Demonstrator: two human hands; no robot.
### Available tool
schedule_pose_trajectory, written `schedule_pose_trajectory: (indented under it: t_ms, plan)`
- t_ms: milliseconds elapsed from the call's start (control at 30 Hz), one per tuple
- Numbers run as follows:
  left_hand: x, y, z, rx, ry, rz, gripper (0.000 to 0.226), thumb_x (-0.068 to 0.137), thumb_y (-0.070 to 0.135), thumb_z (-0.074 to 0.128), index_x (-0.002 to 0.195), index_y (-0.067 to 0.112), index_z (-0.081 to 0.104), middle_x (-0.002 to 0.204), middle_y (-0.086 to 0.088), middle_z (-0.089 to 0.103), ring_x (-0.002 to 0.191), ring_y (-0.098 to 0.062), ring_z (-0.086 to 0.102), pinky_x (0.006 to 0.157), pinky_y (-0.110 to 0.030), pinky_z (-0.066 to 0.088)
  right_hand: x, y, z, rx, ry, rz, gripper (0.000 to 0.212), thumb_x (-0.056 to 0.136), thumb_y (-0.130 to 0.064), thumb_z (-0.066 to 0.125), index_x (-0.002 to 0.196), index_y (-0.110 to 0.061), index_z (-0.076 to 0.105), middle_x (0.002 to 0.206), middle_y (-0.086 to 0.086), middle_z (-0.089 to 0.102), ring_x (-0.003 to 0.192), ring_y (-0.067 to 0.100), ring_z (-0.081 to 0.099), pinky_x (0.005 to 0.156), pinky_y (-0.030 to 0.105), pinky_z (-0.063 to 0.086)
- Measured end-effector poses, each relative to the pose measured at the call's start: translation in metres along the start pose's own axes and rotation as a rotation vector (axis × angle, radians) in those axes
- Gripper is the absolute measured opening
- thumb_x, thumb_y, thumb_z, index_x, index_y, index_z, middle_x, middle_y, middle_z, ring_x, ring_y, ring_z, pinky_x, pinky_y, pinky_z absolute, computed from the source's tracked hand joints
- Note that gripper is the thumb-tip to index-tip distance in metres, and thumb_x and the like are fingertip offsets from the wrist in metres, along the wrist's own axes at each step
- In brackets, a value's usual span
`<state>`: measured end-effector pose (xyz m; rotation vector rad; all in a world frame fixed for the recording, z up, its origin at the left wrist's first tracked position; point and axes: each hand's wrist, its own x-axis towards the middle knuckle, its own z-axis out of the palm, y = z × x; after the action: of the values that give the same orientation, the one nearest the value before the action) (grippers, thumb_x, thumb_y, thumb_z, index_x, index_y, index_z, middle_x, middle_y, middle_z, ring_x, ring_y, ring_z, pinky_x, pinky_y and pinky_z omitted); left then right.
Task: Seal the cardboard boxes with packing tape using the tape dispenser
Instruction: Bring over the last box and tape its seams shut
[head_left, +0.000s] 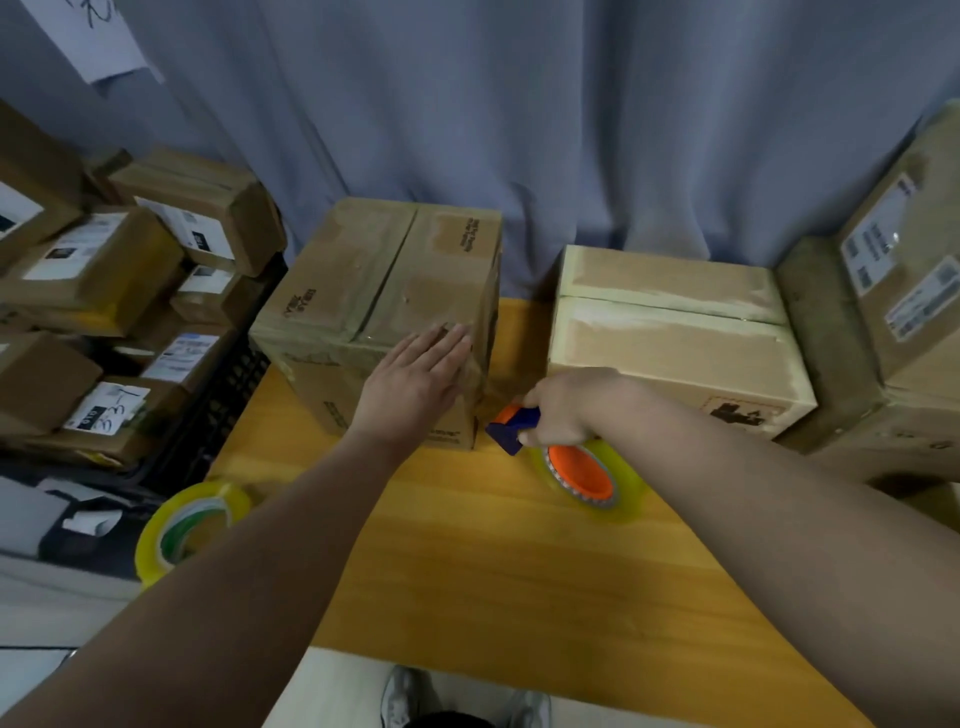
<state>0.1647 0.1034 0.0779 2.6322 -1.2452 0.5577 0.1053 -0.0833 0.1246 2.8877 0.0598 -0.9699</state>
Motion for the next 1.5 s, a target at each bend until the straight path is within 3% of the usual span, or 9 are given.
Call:
schedule_pose_trajectory:
  t_ms: [300,467,667,800,900,1000,1133,1267,1500]
  plan:
    - [-0.001,-0.004,0.005,-0.045,-0.017,-0.039,0.053,0.087,0.017,0.066,0.136,0.01,0.05,0.142,-0.006,0.049,0.133,-0.025,0.044,0.108,-0.04,0.032,-0.003,0.033,0.053,0.062,-0.069,0.096,0.046,0.088,-0.043,0.054,0.133,-0.032,0.052,0.119,0.0,0.059,0.106,0.023,0.057,0.084,0.032,0.047]
    - [-0.002,-0.003,0.007,-0.048,-0.024,-0.065,0.051,0.087,0.024,0.062,0.135,0.01,0.051,0.142,-0.006,0.049,0.132,-0.026,0.045,0.108,-0.044,0.036,-0.024,0.064,0.143,1.338,0.15,0.273,0.052,0.092,-0.042,0.059,0.133,-0.022,0.035,0.116,0.002,0.056,0.102,0.02,0.056,0.086,0.032,0.044]
    - [0.0,-0.003,0.002,-0.021,-0.096,-0.076,0.055,0.088,0.026,0.066,0.138,0.012,0.048,0.144,-0.005,0.046,0.135,-0.025,0.041,0.11,-0.04,0.029,0.002,0.029,0.195,1.748,0.211,0.319,0.034,0.095,-0.029,0.057,0.127,-0.016,0.053,0.118,0.012,0.061,0.109,0.031,0.059,0.094,0.042,0.049]
    - [0.0,-0.002,0.0,-0.041,-0.101,-0.09,0.056,0.089,0.03,0.064,0.139,0.012,0.047,0.145,-0.004,0.045,0.136,-0.025,0.038,0.111,-0.04,0.027,0.017,0.013,0.207,1.72,0.272,0.315,0.04,0.095,-0.03,0.057,0.129,-0.01,0.058,0.122,0.013,0.063,0.116,0.032,0.058,0.098,0.045,0.047]
    - [0.001,0.0,0.0,-0.083,-0.09,-0.112,0.056,0.089,0.032,0.062,0.139,0.012,0.047,0.145,-0.005,0.045,0.137,-0.025,0.038,0.111,-0.041,0.027,0.015,0.004,0.198,1.365,0.408,0.317,0.048,0.091,-0.043,0.057,0.126,-0.012,0.061,0.115,0.012,0.066,0.111,0.032,0.06,0.091,0.038,0.048]
    - [0.002,0.001,0.0,-0.114,-0.091,-0.125,0.056,0.09,0.037,0.06,0.138,0.012,0.048,0.145,-0.005,0.045,0.137,-0.025,0.038,0.111,-0.04,0.026,0.01,-0.02,0.161,1.017,0.702,0.371,0.049,0.094,-0.032,0.059,0.138,-0.013,0.051,0.132,0.013,0.055,0.123,0.029,0.048,0.098,0.03,0.037]
    - [0.007,0.001,-0.009,-0.095,-0.141,-0.123,0.059,0.091,0.044,0.056,0.14,0.013,0.045,0.147,-0.002,0.042,0.138,-0.023,0.035,0.11,-0.04,0.026,0.022,-0.077,0.088,1.072,0.83,0.123,0.078,0.087,-0.039,0.066,0.15,-0.015,0.027,0.15,0.001,0.037,0.137,0.016,0.035,0.105,0.018,0.027]
    - [0.009,0.003,-0.016,-0.037,-0.199,-0.11,0.064,0.093,0.049,0.048,0.147,0.019,0.033,0.154,0.003,0.03,0.142,-0.018,0.025,0.113,-0.037,0.02,0.045,-0.105,0.056,1.151,0.973,0.257,0.061,0.097,-0.03,0.049,0.149,-0.007,0.028,0.153,0.01,0.034,0.14,0.023,0.033,0.115,0.038,0.029]
    - [0.008,-0.016,-0.023,0.008,-0.294,0.041,0.069,0.096,0.048,0.043,0.152,0.021,0.012,0.16,0.004,0.011,0.145,-0.014,0.013,0.115,-0.032,0.014,0.057,-0.088,0.068,0.735,0.99,0.428,0.046,0.097,-0.013,0.045,0.142,-0.006,0.042,0.147,0.012,0.042,0.14,0.024,0.035,0.117,0.037,0.016]
